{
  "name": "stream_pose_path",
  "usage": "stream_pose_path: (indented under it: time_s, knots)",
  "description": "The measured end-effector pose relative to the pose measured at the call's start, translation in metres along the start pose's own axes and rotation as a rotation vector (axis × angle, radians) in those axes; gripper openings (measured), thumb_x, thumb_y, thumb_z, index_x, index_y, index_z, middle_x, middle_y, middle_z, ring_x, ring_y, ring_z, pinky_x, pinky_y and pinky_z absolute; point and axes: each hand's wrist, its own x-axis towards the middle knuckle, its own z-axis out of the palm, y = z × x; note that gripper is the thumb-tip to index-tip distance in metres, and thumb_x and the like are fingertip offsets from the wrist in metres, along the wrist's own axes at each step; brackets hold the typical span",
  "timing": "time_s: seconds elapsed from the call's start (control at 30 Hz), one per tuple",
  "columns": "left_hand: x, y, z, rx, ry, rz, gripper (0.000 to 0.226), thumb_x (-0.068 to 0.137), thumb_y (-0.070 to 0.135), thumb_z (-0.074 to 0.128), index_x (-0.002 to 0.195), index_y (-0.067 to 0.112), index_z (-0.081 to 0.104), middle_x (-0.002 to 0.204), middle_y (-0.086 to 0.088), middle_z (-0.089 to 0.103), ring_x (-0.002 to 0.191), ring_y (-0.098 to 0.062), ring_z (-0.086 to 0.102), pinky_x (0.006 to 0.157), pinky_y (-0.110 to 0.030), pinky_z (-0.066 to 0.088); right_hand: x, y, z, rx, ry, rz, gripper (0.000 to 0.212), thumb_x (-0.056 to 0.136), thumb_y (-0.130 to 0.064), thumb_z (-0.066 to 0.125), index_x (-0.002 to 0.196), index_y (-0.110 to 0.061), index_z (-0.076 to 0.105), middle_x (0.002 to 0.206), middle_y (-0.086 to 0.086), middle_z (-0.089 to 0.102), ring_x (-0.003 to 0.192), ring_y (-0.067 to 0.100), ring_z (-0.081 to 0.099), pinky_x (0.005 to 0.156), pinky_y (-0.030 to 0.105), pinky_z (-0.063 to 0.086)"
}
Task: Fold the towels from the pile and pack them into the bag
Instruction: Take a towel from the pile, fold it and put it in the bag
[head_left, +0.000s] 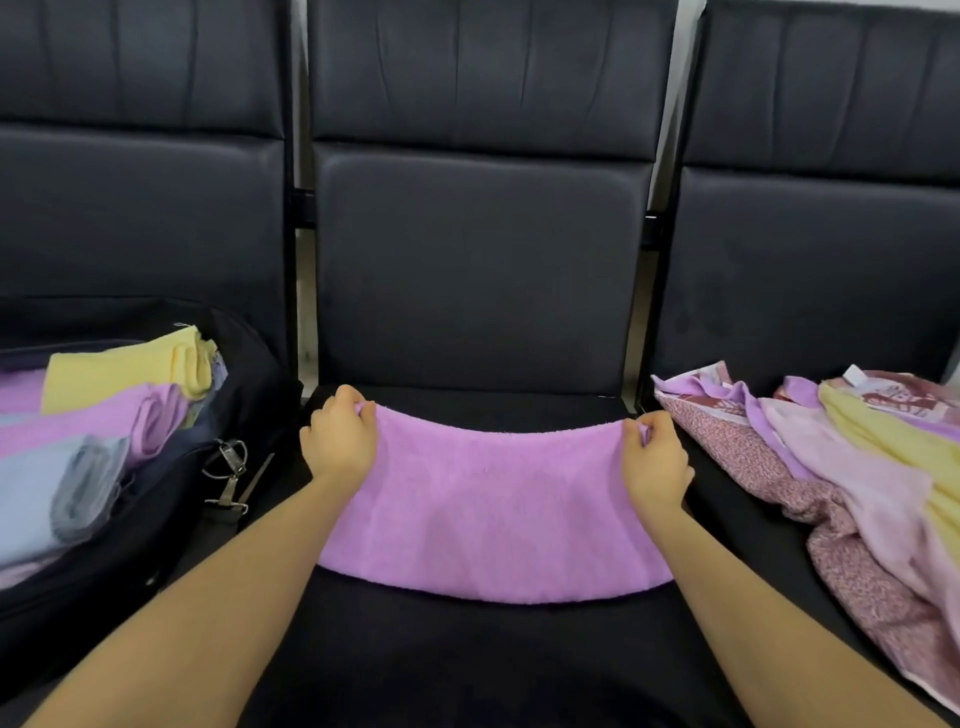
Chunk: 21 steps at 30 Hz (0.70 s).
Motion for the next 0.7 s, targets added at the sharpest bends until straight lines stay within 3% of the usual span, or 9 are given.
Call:
stream_pose_path:
  time_s: [0.07, 0.17, 0.23, 0.33, 0.4, 0.47, 0.7]
  knots:
    - [-0.003, 0.003, 0.010, 0.082, 0.027, 0.008, 0.024, 0.096, 0.022, 0.051, 0.116, 0.008, 0.053, 0.118, -0.013, 0.057, 0.109, -0.033, 0.049, 0.091, -0.041, 0.036, 0.005, 0.006, 0.010, -0.084, -0.014, 0.005, 0.008, 0.097, -0.021, 0.052, 0.100, -0.015, 0.054, 0.098, 0.005, 0.060, 0.101, 0.028, 0.053, 0.097, 0.039, 0.025]
    - [-0.023, 0.008, 0.020, 0.123, 0.005, 0.212, 0.037, 0.094, 0.023, 0.053, 0.128, 0.010, 0.050, 0.132, -0.012, 0.048, 0.120, -0.032, 0.042, 0.097, -0.041, 0.034, -0.004, 0.015, 0.021, -0.288, -0.031, -0.079, 0.037, 0.091, -0.022, 0.061, 0.126, -0.015, 0.051, 0.133, 0.011, 0.047, 0.125, 0.032, 0.038, 0.104, 0.044, 0.022]
    - [-0.040, 0.013, 0.027, 0.149, -0.142, 0.349, 0.040, 0.097, 0.029, 0.047, 0.134, 0.015, 0.046, 0.143, -0.007, 0.039, 0.131, -0.028, 0.034, 0.104, -0.039, 0.027, -0.020, 0.015, 0.025, -0.364, -0.082, -0.231, 0.044, 0.093, -0.025, 0.057, 0.135, -0.018, 0.046, 0.142, 0.008, 0.040, 0.131, 0.029, 0.034, 0.107, 0.043, 0.021]
    - [-0.064, 0.012, 0.038, 0.344, -0.444, 0.406, 0.057, 0.099, 0.047, 0.032, 0.150, 0.025, 0.020, 0.161, -0.001, 0.002, 0.146, -0.028, 0.001, 0.114, -0.048, 0.007, -0.038, 0.020, 0.025, -0.597, -0.314, -0.446, 0.051, 0.100, -0.038, 0.040, 0.148, -0.022, 0.029, 0.156, 0.003, 0.023, 0.142, 0.022, 0.022, 0.114, 0.038, 0.017]
    - [-0.078, 0.002, 0.041, 0.450, -0.590, 0.378, 0.065, 0.098, 0.055, 0.023, 0.152, 0.032, -0.003, 0.158, 0.003, -0.020, 0.145, -0.029, -0.017, 0.114, -0.055, -0.006, -0.046, 0.028, 0.023, -0.784, -0.471, -0.498, 0.058, 0.102, -0.048, 0.025, 0.153, -0.025, 0.011, 0.162, 0.001, 0.003, 0.148, 0.022, 0.006, 0.118, 0.038, 0.006]
    - [-0.089, -0.008, 0.035, 0.505, -0.645, 0.348, 0.066, 0.096, 0.060, 0.017, 0.149, 0.036, -0.014, 0.155, 0.005, -0.029, 0.143, -0.028, -0.025, 0.111, -0.059, -0.014, -0.053, 0.033, 0.017, -0.892, -0.584, -0.490, 0.061, 0.101, -0.052, 0.015, 0.153, -0.027, -0.004, 0.161, -0.001, -0.010, 0.148, 0.021, -0.007, 0.118, 0.038, -0.004]
    - [-0.122, -0.017, 0.006, 0.607, -0.788, 0.302, 0.066, 0.096, 0.062, 0.013, 0.148, 0.037, -0.018, 0.153, 0.005, -0.032, 0.142, -0.028, -0.027, 0.108, -0.061, -0.017, -0.088, 0.039, -0.003, -1.010, -0.713, -0.498, 0.061, 0.101, -0.052, 0.011, 0.152, -0.027, -0.012, 0.160, -0.001, -0.017, 0.147, 0.020, -0.013, 0.118, 0.039, -0.009]
